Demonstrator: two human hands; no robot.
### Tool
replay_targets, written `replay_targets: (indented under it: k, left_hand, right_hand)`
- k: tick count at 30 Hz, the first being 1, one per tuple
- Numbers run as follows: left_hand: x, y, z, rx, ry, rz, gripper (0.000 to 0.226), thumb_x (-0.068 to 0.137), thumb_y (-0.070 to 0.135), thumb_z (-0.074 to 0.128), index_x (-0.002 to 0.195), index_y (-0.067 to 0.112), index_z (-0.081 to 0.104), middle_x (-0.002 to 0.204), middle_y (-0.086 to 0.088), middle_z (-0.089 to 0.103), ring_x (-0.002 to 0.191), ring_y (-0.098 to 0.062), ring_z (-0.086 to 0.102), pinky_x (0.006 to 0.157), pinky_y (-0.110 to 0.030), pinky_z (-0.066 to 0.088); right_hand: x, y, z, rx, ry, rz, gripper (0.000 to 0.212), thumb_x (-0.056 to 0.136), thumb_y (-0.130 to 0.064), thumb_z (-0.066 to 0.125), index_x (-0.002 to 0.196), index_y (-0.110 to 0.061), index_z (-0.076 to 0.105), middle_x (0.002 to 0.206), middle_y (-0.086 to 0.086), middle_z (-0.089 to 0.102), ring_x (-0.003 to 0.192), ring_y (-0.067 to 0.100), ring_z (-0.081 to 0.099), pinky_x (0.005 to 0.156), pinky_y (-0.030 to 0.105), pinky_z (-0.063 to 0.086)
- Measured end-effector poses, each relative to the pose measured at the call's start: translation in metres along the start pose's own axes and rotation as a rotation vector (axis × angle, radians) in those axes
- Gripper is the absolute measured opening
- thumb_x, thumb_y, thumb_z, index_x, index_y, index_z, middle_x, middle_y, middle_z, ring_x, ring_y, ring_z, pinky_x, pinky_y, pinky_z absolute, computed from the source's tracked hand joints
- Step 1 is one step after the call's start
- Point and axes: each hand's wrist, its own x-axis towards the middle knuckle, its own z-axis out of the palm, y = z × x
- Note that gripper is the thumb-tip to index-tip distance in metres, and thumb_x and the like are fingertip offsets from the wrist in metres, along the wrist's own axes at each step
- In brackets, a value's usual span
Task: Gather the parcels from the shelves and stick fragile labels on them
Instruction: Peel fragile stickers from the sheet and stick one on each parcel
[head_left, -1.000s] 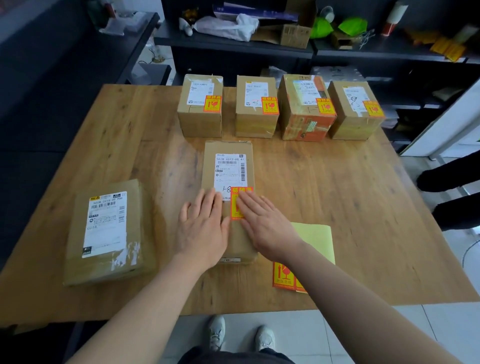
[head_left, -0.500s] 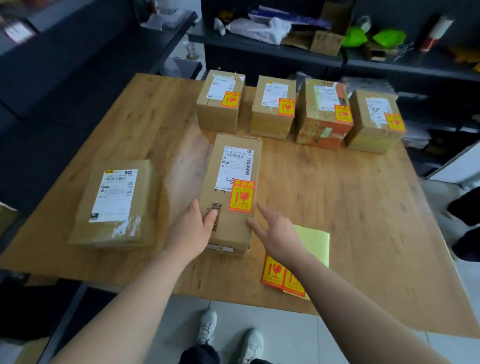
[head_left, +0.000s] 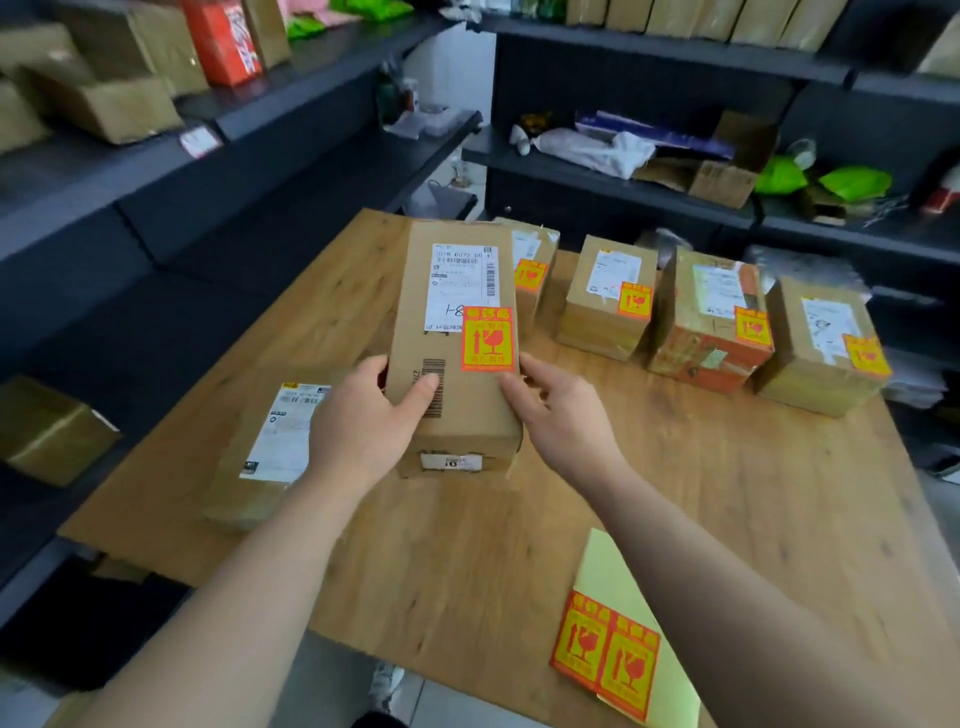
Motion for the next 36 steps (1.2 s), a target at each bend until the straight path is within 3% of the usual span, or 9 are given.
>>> replay_targets:
  k: [5, 8, 12, 16, 19, 24, 28, 33, 36]
  left_hand:
    - [0.084, -0.002, -0.016, 0.038, -0.019, 0.025, 0.033, 0.086, 0.049, 0.056, 0.108, 0.026, 0.06, 0.096, 0.012, 0.066, 0.087, -0.017, 0.061, 0.071, -0.033, 0.049]
    - [0.144, -0.01, -0.017, 0.078, -0.089, 0.041, 0.033, 0.088, 0.049, 0.053, 0.111, 0.025, 0.057, 0.098, 0.011, 0.062, 0.087, -0.016, 0.059, 0.068, -0.03, 0.046]
    - [0.222, -0.032, -0.005, 0.148, -0.183, 0.05, 0.039, 0.089, 0.051, 0.051, 0.113, 0.022, 0.055, 0.104, 0.007, 0.063, 0.088, -0.017, 0.058, 0.069, -0.032, 0.048]
    - [0.284, -0.057, 0.015, 0.132, -0.285, 0.039, 0.04, 0.089, 0.049, 0.051, 0.114, 0.019, 0.054, 0.111, 0.002, 0.063, 0.094, -0.02, 0.058, 0.081, -0.037, 0.05]
    - [0.318, -0.07, 0.033, 0.088, -0.365, 0.03, 0.04, 0.092, 0.043, 0.052, 0.12, 0.015, 0.052, 0.116, -0.001, 0.06, 0.097, -0.02, 0.056, 0.08, -0.032, 0.046]
    - [0.357, -0.089, 0.058, 0.158, -0.433, 0.036, 0.049, 0.092, 0.046, 0.048, 0.128, 0.012, 0.047, 0.124, -0.004, 0.06, 0.108, -0.025, 0.057, 0.087, -0.037, 0.048]
    - [0.371, -0.1, 0.071, 0.21, -0.475, 0.038, 0.054, 0.094, 0.046, 0.046, 0.135, 0.011, 0.041, 0.129, -0.005, 0.056, 0.113, -0.027, 0.055, 0.09, -0.037, 0.046]
    - [0.372, -0.105, 0.078, 0.201, -0.483, 0.046, 0.055, 0.095, 0.044, 0.045, 0.137, 0.01, 0.037, 0.132, -0.006, 0.053, 0.115, -0.027, 0.053, 0.086, -0.033, 0.043]
    - [0.368, -0.102, 0.071, 0.277, -0.436, 0.134, 0.049, 0.095, 0.043, 0.044, 0.133, 0.012, 0.04, 0.129, -0.006, 0.054, 0.111, -0.027, 0.054, 0.087, -0.039, 0.047]
  right_hand:
    - [0.075, -0.02, 0.021, 0.081, -0.003, 0.012, 0.028, 0.095, -0.041, 0.048, 0.103, -0.023, 0.067, 0.089, -0.006, 0.071, 0.082, 0.012, 0.063, 0.074, 0.036, 0.053]
    - [0.127, -0.023, 0.038, 0.062, 0.009, 0.038, 0.028, 0.095, -0.041, 0.047, 0.102, -0.023, 0.068, 0.089, -0.007, 0.071, 0.081, 0.011, 0.062, 0.07, 0.032, 0.052]
    - [0.194, -0.017, 0.068, 0.0, 0.0, 0.096, 0.03, 0.096, -0.04, 0.047, 0.106, -0.02, 0.067, 0.093, -0.003, 0.071, 0.083, 0.015, 0.064, 0.073, 0.037, 0.054]
    - [0.245, -0.006, 0.098, -0.03, 0.004, 0.184, 0.034, 0.096, -0.04, 0.046, 0.107, -0.016, 0.066, 0.096, 0.0, 0.07, 0.086, 0.018, 0.063, 0.075, 0.04, 0.054]
    - [0.274, 0.004, 0.118, -0.038, 0.006, 0.251, 0.033, 0.098, -0.038, 0.044, 0.106, -0.013, 0.064, 0.095, 0.002, 0.068, 0.083, 0.016, 0.061, 0.068, 0.031, 0.052]
    - [0.304, 0.018, 0.14, -0.072, 0.028, 0.325, 0.032, 0.099, -0.036, 0.042, 0.1, -0.01, 0.061, 0.093, 0.006, 0.066, 0.079, 0.02, 0.058, 0.059, 0.029, 0.041]
    - [0.314, 0.027, 0.155, -0.113, 0.033, 0.357, 0.03, 0.098, -0.034, 0.043, 0.103, -0.01, 0.06, 0.095, 0.007, 0.066, 0.083, 0.024, 0.06, 0.069, 0.036, 0.05]
    - [0.318, 0.028, 0.159, -0.149, 0.047, 0.378, 0.027, 0.099, -0.031, 0.041, 0.1, -0.01, 0.057, 0.094, 0.009, 0.065, 0.08, 0.024, 0.057, 0.064, 0.033, 0.044]
    - [0.315, 0.022, 0.156, -0.226, 0.029, 0.355, 0.027, 0.099, -0.033, 0.042, 0.105, -0.013, 0.058, 0.094, 0.006, 0.066, 0.082, 0.023, 0.061, 0.071, 0.038, 0.053]
